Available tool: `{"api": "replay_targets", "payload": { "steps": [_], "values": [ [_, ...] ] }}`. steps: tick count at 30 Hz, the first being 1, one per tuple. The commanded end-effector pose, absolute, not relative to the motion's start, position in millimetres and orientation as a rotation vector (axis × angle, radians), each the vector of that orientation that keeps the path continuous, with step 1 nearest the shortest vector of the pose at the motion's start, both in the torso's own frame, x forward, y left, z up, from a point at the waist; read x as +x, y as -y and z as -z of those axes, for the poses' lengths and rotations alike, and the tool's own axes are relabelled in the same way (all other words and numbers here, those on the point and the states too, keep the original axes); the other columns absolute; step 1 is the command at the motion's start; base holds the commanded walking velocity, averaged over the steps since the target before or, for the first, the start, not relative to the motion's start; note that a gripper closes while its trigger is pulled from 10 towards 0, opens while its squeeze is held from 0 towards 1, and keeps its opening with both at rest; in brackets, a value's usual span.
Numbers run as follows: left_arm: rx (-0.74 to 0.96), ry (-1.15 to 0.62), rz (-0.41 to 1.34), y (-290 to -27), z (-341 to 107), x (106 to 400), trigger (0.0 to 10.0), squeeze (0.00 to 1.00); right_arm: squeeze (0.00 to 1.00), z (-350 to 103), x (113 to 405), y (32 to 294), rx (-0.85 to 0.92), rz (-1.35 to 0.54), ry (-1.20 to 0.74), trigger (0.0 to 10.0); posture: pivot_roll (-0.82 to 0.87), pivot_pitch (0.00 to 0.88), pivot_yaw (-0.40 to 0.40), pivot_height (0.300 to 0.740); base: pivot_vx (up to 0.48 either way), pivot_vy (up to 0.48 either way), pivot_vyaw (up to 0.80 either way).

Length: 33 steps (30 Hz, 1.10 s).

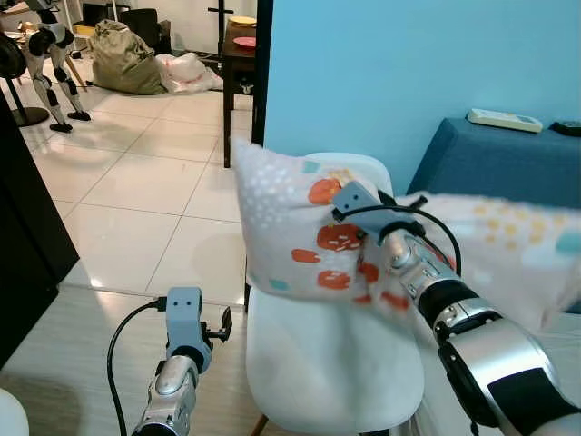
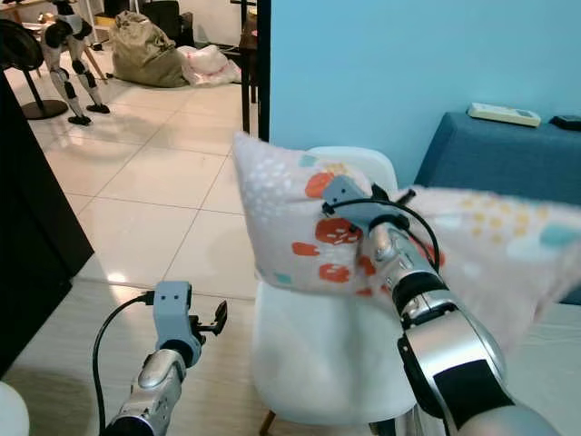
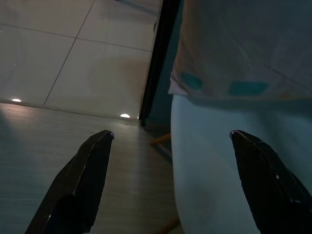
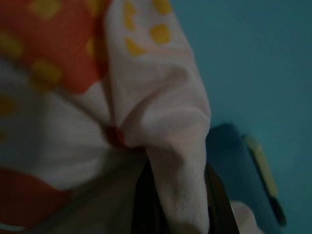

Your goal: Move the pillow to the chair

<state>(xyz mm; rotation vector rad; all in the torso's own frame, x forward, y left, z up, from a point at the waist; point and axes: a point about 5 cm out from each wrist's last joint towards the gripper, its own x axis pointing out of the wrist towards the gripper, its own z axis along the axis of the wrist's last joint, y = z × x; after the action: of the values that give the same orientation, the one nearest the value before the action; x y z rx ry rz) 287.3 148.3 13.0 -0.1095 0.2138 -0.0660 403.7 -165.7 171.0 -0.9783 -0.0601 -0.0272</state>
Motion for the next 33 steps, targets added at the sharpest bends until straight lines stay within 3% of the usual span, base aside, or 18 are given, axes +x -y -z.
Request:
{"api": "replay_targets", "payload": {
  "steps": [1, 4, 8, 14, 18, 24, 33],
  "values": [
    [-0.106, -0.234, 0.076, -144.5, -9.5, 284.3, 10.0, 0.0, 0.0, -187.0, 406.8, 148.2, -0.925, 0.003, 0.167, 10.0, 0.18, 0.0, -0.1, 0.74, 0.0, 0.0, 0.0],
    [-0.107, -0.235, 0.078, -143.3, -9.0, 283.5, 10.0, 0.0, 0.0, -156.0, 397.8, 130.6, -0.887, -0.142, 0.083, 10.0, 0.19, 0.0, -0.104, 0.74, 0.0, 0.0, 0.0],
    [-0.11, -0.235, 0.076, -142.6, -7.4, 280.3, 10.0, 0.0, 0.0, -75.0, 360.0, 106.3, -0.676, -0.361, -0.223, 10.0, 0.19, 0.0, -0.103, 0.74, 0.0, 0.0, 0.0],
    [-0.107, -0.25, 0.075, -144.2, -1.4, 271.9, 10.0, 0.0, 0.0, -14.5, 315.2, 96.8, -0.471, -0.422, -0.485, 10.0, 0.18, 0.0, -0.095, 0.74, 0.0, 0.0, 0.0],
    [-0.104, -0.258, 0.077, -144.9, 1.1, 268.3, 10.0, 0.0, 0.0, 2.8, 300.8, 101.5, -0.35, -0.39, -0.604, 10.0, 0.18, 0.0, -0.09, 0.74, 0.0, 0.0, 0.0],
    [-0.1, -0.262, 0.081, -145.2, 1.1, 267.8, 10.0, 0.0, 0.0, 0.8, 304.5, 114.8, -0.209, -0.33, -0.64, 10.0, 0.18, 0.0, -0.085, 0.73, 0.0, 0.0, 0.0],
    [-0.093, -0.267, 0.087, -144.7, 1.1, 267.2, 10.0, 0.0, 0.0, 3.0, 303.7, 122.0, -0.231, -0.335, -0.707, 10.0, 0.18, 0.001, -0.077, 0.72, 0.0, 0.0, 0.0]
  ]
}}
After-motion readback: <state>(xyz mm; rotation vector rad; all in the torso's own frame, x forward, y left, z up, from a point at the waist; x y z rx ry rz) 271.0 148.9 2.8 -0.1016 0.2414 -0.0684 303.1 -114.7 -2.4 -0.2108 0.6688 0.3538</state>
